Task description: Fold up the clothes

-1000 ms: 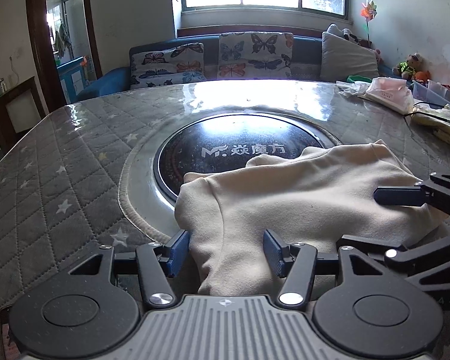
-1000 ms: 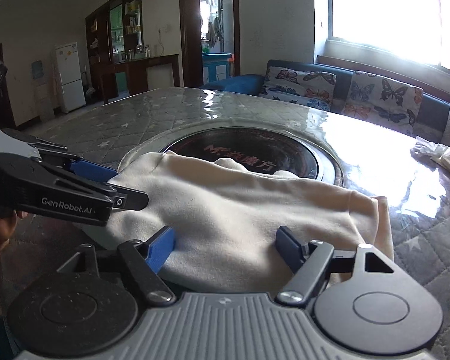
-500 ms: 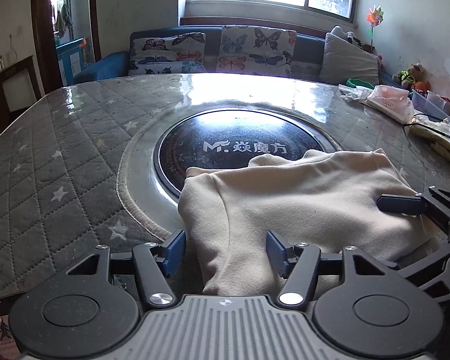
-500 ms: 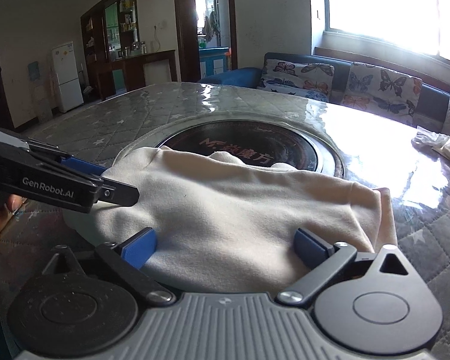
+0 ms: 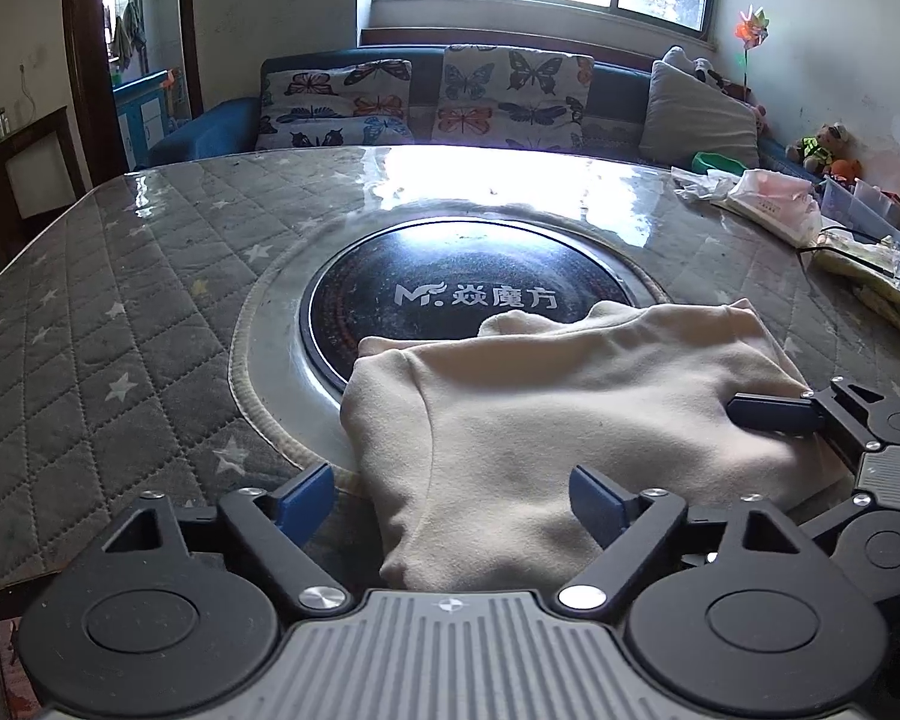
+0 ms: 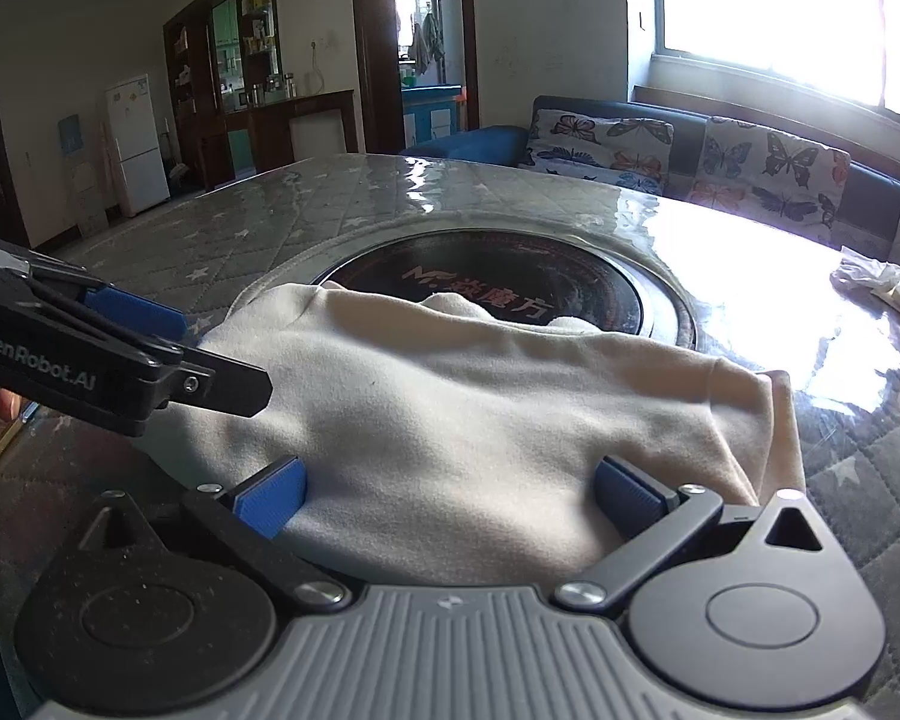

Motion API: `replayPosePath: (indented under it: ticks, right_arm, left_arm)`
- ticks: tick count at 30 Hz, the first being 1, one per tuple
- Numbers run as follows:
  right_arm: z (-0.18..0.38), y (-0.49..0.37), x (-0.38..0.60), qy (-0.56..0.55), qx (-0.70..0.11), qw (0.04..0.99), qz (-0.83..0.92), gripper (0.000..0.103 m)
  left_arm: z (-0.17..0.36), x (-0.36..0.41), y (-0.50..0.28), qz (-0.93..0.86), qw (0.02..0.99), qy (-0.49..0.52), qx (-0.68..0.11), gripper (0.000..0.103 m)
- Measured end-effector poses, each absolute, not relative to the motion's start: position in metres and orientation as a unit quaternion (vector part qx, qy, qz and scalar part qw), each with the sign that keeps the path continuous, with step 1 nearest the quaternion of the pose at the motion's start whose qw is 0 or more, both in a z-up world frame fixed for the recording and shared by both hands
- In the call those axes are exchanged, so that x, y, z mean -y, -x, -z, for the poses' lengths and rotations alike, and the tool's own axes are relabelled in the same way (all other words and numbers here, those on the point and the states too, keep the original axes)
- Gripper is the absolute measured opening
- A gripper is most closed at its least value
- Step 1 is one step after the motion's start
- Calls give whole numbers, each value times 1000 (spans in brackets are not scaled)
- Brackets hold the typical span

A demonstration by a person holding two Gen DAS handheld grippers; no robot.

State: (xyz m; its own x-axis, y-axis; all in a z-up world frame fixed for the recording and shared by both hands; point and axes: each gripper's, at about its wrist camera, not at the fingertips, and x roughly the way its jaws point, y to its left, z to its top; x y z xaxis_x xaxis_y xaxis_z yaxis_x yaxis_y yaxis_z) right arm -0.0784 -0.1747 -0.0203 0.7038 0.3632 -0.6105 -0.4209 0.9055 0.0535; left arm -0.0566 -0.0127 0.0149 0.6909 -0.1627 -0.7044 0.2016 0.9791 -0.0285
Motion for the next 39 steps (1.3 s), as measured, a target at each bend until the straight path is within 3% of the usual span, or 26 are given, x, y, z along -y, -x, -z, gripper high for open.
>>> replayPosePath:
  ticks: [8, 39]
  right_arm:
    - [19, 80, 173, 49, -320, 923, -207, 103]
    - [-16, 133, 196, 38, -329, 935, -129, 103]
  left_arm:
    - [-21, 15, 65, 97, 924, -33, -370, 103]
    - [-23, 25, 86, 103, 918, -41, -382, 103]
